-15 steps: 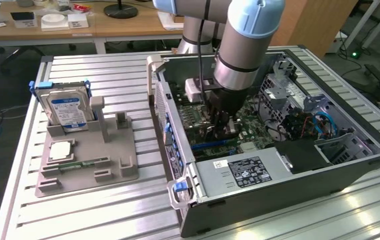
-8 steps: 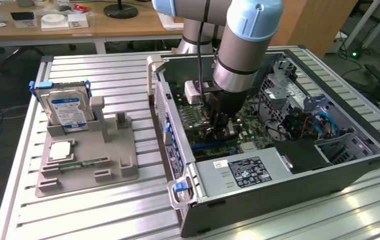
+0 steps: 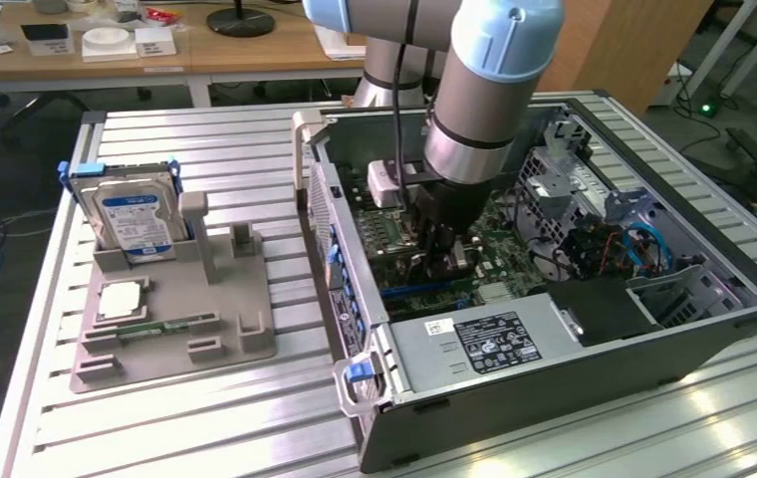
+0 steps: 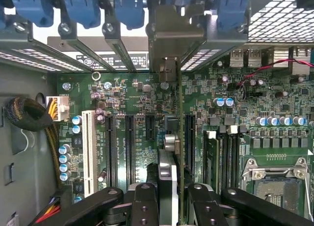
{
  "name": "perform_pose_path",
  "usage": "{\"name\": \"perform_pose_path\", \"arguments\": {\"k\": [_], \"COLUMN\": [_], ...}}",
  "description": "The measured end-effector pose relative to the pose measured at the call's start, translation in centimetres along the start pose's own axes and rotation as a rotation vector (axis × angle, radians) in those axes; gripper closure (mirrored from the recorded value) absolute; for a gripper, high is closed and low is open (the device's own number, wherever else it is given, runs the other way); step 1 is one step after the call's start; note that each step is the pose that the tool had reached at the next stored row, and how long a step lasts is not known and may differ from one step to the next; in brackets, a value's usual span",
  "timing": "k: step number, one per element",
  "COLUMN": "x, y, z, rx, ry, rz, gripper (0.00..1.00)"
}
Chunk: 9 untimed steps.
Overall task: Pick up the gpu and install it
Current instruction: 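Insert the gpu into the slot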
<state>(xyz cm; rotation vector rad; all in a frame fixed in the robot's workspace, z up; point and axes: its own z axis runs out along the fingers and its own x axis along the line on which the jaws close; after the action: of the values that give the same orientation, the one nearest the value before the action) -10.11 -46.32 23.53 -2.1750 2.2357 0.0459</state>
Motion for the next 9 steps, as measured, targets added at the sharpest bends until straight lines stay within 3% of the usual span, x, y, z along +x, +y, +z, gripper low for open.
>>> {"name": "perform_pose_path", "arguments": {"k": [9], "x": [-0.18], "y": [0.12], "z": [0.13], "rx": [-0.0001], "ry": [0.0004], "rz": [0.000], "gripper": [0.72]}}
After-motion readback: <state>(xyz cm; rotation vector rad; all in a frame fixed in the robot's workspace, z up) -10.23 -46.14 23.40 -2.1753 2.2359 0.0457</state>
